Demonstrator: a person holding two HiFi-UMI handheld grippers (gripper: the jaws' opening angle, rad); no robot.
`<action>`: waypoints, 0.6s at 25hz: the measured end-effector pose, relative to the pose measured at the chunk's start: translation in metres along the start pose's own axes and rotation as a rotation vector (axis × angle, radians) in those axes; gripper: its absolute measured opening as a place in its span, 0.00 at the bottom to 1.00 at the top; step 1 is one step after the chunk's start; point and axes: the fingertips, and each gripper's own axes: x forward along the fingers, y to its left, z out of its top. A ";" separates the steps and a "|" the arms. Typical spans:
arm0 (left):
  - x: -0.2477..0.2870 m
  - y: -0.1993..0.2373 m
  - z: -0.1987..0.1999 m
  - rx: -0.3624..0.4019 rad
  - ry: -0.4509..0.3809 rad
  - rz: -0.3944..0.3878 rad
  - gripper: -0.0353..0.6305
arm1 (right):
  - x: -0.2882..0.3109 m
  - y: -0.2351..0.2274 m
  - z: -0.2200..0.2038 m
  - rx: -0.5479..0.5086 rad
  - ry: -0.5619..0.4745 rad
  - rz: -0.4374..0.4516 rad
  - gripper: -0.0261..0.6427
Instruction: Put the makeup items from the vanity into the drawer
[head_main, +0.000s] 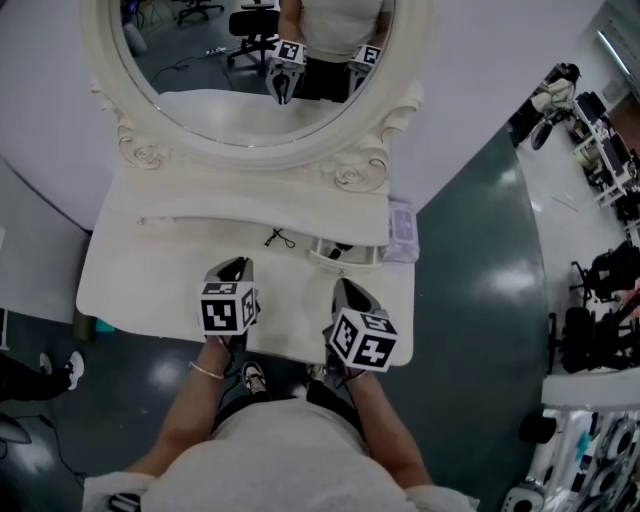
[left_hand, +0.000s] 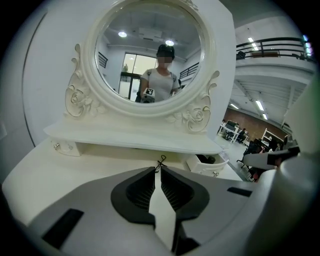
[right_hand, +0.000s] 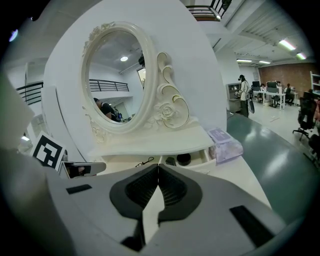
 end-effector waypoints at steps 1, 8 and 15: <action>0.004 -0.001 -0.002 0.005 0.010 -0.009 0.09 | -0.001 -0.003 -0.001 0.004 0.003 -0.011 0.07; 0.044 -0.002 -0.007 0.018 0.072 -0.089 0.21 | 0.002 -0.027 -0.002 0.043 0.018 -0.094 0.07; 0.088 -0.001 -0.006 0.097 0.119 -0.137 0.27 | 0.005 -0.049 -0.001 0.091 0.028 -0.177 0.07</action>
